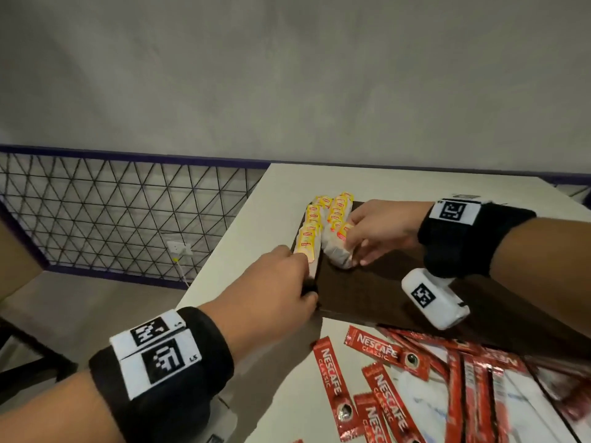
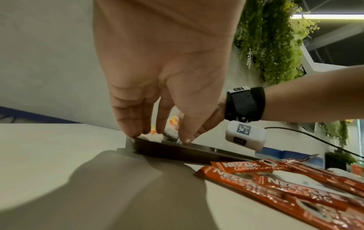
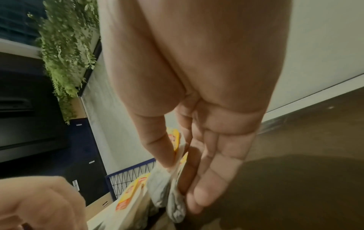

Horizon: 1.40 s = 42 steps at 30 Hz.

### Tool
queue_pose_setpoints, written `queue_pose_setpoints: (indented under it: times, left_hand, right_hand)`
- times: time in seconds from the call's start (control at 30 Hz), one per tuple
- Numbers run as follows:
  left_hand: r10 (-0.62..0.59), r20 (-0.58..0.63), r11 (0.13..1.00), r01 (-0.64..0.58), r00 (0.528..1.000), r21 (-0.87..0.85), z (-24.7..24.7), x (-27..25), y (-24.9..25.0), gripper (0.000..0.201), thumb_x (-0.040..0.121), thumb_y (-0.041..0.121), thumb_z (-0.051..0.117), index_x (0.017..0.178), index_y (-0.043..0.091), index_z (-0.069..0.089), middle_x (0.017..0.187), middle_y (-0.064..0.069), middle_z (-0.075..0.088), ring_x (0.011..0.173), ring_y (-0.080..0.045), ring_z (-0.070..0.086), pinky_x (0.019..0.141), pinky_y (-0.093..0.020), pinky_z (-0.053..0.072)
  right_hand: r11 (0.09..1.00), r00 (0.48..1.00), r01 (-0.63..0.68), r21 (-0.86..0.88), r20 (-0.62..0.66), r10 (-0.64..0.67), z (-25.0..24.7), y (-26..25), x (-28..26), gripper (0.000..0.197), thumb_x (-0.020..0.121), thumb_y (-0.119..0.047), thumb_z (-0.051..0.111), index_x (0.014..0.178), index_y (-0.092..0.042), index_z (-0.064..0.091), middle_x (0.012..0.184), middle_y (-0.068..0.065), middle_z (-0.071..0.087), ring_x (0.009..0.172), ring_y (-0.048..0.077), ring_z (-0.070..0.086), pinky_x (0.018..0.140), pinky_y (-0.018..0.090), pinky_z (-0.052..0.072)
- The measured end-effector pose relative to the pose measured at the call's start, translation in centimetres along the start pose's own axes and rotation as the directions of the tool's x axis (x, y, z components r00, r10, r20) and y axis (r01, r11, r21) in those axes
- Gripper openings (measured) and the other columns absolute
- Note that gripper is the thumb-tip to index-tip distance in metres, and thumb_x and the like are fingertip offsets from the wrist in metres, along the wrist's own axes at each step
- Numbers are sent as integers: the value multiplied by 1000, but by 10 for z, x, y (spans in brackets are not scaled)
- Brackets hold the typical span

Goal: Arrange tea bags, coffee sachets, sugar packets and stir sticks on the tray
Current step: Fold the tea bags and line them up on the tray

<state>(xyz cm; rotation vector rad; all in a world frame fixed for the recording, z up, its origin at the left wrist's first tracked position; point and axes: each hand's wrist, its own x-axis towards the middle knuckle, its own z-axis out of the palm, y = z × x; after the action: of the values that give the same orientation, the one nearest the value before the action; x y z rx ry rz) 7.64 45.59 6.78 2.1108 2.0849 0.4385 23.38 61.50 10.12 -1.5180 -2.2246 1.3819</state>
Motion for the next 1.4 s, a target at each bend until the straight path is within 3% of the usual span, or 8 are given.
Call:
queue_pose_setpoints:
  times: [0.3,0.4,0.6,0.7,0.83,1.0,1.13,1.4]
  left_hand:
    - [-78,33,988,73,996,137,1,37,-11,24,85,25,68,94,22,46,93,-1,51,87,-22,52,66,-28,37]
    - [-73,33,989,68,997,130,2,39,-9,23,84,22,67,93,21,46,95,-3,53,88,-23,54,66,-28,38]
    - [-34,46,993,29,998,112,4,36,-4,22,82,22,67,93,21,47,95,-3,56,87,-24,57,65,-29,43]
    - [-16,49,993,10,999,121,7,36,-6,24,83,21,66,93,22,44,95,-2,54,88,-23,56,65,-28,39]
    - [3,34,992,-7,999,123,8,36,-9,23,84,21,64,92,22,42,92,-1,52,86,-23,55,65,-28,40]
    - [23,10,993,-24,1000,119,8,34,-9,22,85,22,64,93,23,43,95,-2,55,88,-22,56,70,-31,47]
    - [32,9,992,-33,999,120,8,34,-10,21,84,25,65,94,23,46,95,-2,55,88,-23,56,73,-34,50]
    - [23,9,990,-24,1000,136,11,35,-9,21,87,20,63,92,22,43,94,-2,52,88,-25,55,67,-29,41]
  right_hand:
    - [988,989,-148,-40,-31,146,4,3,8,22,91,-14,77,103,-3,63,95,18,64,76,27,68,65,32,62]
    - [991,989,-136,-1,-64,135,8,6,10,16,89,-9,78,90,-5,62,89,16,66,73,25,68,60,30,60]
    - [996,994,-57,66,-90,63,13,5,14,17,87,6,71,99,0,60,101,18,68,86,25,69,86,40,63]
    - [990,986,-38,138,-159,60,17,4,11,27,84,10,73,87,-10,55,108,17,69,93,25,70,80,37,62]
    - [990,974,-36,138,-216,65,17,8,3,33,87,10,71,78,-14,50,91,16,66,77,22,66,74,33,60]
    - [981,965,-45,190,-244,92,17,13,3,22,86,2,77,83,-9,57,88,15,65,76,22,67,70,32,61]
    - [965,967,-139,222,-181,181,20,17,5,28,87,-18,80,107,-5,65,93,12,63,73,21,66,58,28,56]
    - [996,969,-31,80,-242,50,18,15,7,15,88,-3,76,98,-8,68,92,14,71,73,18,67,64,28,57]
